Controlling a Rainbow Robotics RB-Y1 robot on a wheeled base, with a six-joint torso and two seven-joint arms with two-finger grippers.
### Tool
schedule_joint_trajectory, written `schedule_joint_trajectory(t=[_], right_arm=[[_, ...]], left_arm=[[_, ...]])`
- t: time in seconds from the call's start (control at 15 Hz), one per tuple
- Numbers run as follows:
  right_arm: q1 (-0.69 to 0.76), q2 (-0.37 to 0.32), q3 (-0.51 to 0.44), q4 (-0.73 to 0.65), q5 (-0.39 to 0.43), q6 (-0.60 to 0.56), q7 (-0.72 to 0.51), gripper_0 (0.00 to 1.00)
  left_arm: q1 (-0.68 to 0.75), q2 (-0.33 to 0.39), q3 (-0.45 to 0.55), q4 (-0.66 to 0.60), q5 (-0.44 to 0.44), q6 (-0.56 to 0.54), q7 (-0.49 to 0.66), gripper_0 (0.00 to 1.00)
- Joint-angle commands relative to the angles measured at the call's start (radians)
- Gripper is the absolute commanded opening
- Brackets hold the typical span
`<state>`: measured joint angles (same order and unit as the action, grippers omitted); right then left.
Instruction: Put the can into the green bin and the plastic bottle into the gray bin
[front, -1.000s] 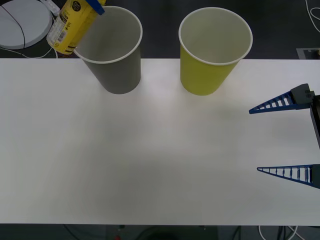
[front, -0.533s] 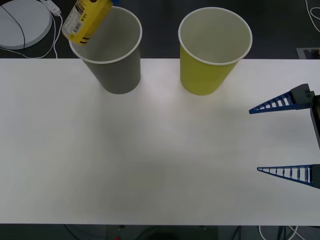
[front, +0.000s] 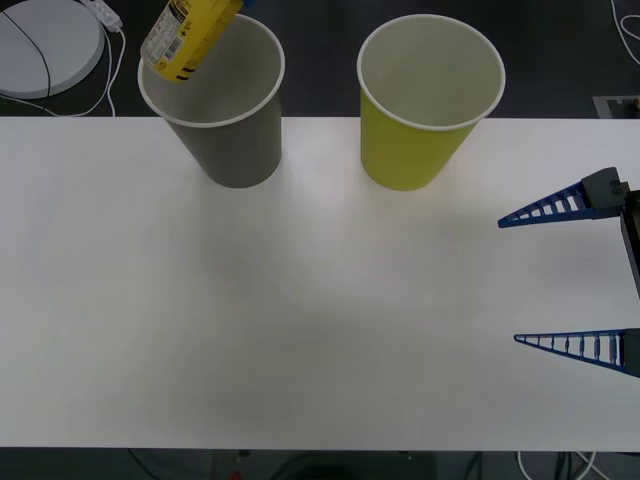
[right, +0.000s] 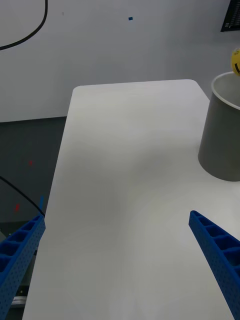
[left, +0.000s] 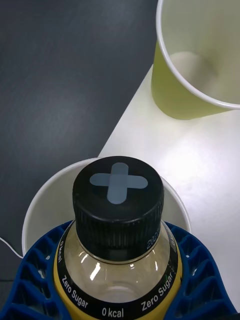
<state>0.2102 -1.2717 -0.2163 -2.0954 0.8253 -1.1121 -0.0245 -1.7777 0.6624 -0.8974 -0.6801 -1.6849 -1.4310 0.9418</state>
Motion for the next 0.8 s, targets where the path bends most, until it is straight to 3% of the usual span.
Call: schedule_joint_trajectory(t=[0.07,0.27,0.33,0.4,0.47,0.8], right_arm=[[0.0,0.0,0.0,0.0,0.0,0.0,0.0,1.0],[0.0,0.0,0.0,0.0,0.0,0.0,0.0,1.0],[0.0,0.0,0.0,0.0,0.0,0.0,0.0,1.0],[0.0,0.0,0.0,0.0,0.0,0.0,0.0,1.0],[0.0,0.0,0.0,0.0,0.0,0.0,0.0,1.0],[0.0,0.0,0.0,0.0,0.0,0.0,0.0,1.0]], left_arm=[[0.0,-0.001,0.0,0.001,-0.001,0.001,0.0,0.0],[0.0,0.0,0.0,0.002,0.005,0.001,0.0,0.02],[0.0,0.0,0.0,0.007,0.01,0.001,-0.001,0.22],[0.0,0.0,0.0,0.017,0.022,0.001,0.003,0.89],[0.0,0.0,0.0,0.021,0.028,0.001,-0.001,1.0],[0.0,0.003,0.0,0.033,0.054,0.001,-0.006,1.0]])
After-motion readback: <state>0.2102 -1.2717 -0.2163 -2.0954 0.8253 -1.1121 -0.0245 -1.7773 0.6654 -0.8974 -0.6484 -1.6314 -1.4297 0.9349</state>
